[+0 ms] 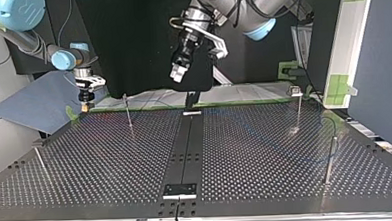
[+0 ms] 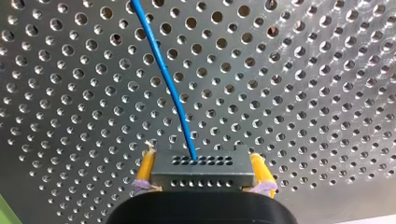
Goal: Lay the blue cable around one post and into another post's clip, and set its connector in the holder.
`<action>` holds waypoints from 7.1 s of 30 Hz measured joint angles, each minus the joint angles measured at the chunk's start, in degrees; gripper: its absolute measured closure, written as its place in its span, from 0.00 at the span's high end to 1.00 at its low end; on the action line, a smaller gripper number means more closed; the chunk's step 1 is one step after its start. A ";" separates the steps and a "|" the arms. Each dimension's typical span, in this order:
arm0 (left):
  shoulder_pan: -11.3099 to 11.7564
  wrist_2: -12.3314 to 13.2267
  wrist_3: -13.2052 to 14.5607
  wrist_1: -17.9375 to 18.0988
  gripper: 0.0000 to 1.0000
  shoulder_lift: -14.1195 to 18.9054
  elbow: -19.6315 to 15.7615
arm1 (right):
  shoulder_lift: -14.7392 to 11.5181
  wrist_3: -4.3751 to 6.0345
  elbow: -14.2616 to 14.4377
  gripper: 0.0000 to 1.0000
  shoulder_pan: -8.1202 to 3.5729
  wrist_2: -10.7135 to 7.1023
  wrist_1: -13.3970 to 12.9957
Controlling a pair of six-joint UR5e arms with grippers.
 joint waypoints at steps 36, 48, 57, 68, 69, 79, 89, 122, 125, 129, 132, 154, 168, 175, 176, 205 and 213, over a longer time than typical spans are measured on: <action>1.96 0.63 -0.61 5.23 1.00 0.04 -18.35 | -1.43 -2.27 -1.90 0.00 -0.14 3.34 3.46; 2.24 0.71 -0.57 5.42 1.00 0.02 -24.04 | -6.93 -1.96 -1.95 0.00 1.77 3.35 6.30; 2.39 0.77 -0.57 5.43 1.00 0.04 -24.88 | -11.73 -1.95 -1.94 0.00 4.06 3.27 7.05; 2.44 0.79 -0.57 5.43 1.00 0.04 -24.90 | -15.63 -2.56 -1.95 0.00 6.42 4.58 10.00; 2.44 0.79 -0.57 5.43 1.00 0.04 -24.90 | -15.66 -2.64 -1.94 0.00 6.57 4.95 10.33; 2.58 0.78 -0.57 5.42 1.00 0.03 -24.90 | -15.82 -5.14 -1.93 0.00 8.30 8.50 14.39; 2.61 0.79 -0.57 5.32 1.00 0.03 -24.91 | -17.23 -9.33 -1.93 0.00 9.91 10.91 19.62; 2.68 0.86 -0.59 5.17 1.00 0.04 -24.90 | -32.67 -13.29 0.91 0.00 11.59 21.26 36.26; 2.72 0.86 -0.58 5.14 1.00 0.04 -24.90 | -34.15 -13.33 1.02 0.00 11.55 21.29 37.74; 2.77 0.87 -0.57 4.98 1.00 0.04 -24.91 | -36.06 -13.43 1.16 0.00 11.55 21.58 39.66; 2.84 0.87 -0.57 4.93 1.00 0.04 -24.90 | -37.46 -13.46 1.30 0.00 11.53 21.84 40.95; 3.61 1.26 -0.35 4.45 1.00 0.04 -24.89 | -38.76 -14.83 1.85 0.00 8.26 24.63 40.18; 3.88 1.36 -0.35 3.47 1.00 0.03 -24.43 | -38.50 -15.12 1.82 0.00 4.88 19.15 38.37; 3.91 1.37 -0.38 2.81 1.00 0.04 -24.35 | -36.48 -15.76 0.89 0.00 2.74 15.50 39.11; 3.91 1.37 -0.36 2.75 1.00 0.04 -24.35 | -36.03 -15.84 0.67 0.00 2.51 14.93 39.09; 4.16 0.96 2.46 4.41 1.00 0.05 -24.26 | -33.37 -14.01 -2.13 0.00 -3.27 -0.12 37.98; 4.32 -2.11 2.59 5.96 1.00 0.11 -24.26 | -32.78 -13.87 -2.11 0.00 -3.56 -3.81 37.71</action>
